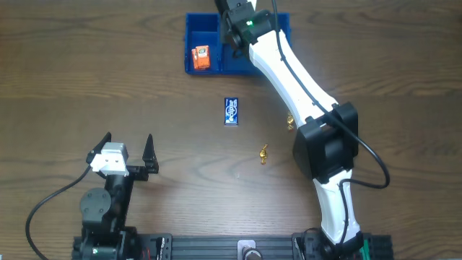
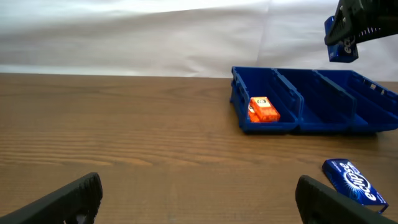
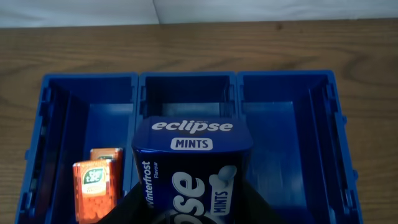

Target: Sort Candies Into Trays

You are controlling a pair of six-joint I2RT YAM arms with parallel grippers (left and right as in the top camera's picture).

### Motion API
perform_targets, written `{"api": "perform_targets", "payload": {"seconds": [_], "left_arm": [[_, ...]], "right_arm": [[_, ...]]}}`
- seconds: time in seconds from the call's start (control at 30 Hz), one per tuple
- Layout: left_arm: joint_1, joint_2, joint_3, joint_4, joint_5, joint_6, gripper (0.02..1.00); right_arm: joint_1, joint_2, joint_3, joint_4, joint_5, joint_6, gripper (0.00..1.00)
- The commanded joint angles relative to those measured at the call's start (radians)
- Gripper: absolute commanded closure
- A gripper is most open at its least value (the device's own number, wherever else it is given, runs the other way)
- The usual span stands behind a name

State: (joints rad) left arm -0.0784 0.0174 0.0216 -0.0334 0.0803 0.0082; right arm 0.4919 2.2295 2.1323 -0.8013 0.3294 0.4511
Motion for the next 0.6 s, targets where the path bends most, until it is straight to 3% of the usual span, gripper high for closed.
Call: {"api": "perform_targets", "payload": {"seconds": [0.03, 0.13, 0.3, 0.5, 0.6], "left_arm": [[0.007, -0.004, -0.015, -0.04, 0.017, 0.014, 0.02], [0.007, -0.004, -0.015, -0.04, 0.017, 0.015, 0.023], [0.007, -0.004, -0.015, -0.04, 0.017, 0.014, 0.023], [0.007, -0.004, -0.015, -0.04, 0.017, 0.014, 0.02], [0.007, -0.004, -0.015, -0.04, 0.017, 0.014, 0.02]], "right_arm": [[-0.006, 0.023, 0.007, 0.016, 0.006, -0.015, 0.869], [-0.006, 0.025, 0.007, 0.023, 0.006, -0.015, 0.842], [-0.002, 0.025, 0.007, 0.035, 0.006, -0.015, 0.706], [-0.001, 0.025, 0.007, 0.074, -0.024, -0.016, 0.364], [0.009, 0.02, 0.008, 0.081, -0.025, -0.016, 0.347]]}}
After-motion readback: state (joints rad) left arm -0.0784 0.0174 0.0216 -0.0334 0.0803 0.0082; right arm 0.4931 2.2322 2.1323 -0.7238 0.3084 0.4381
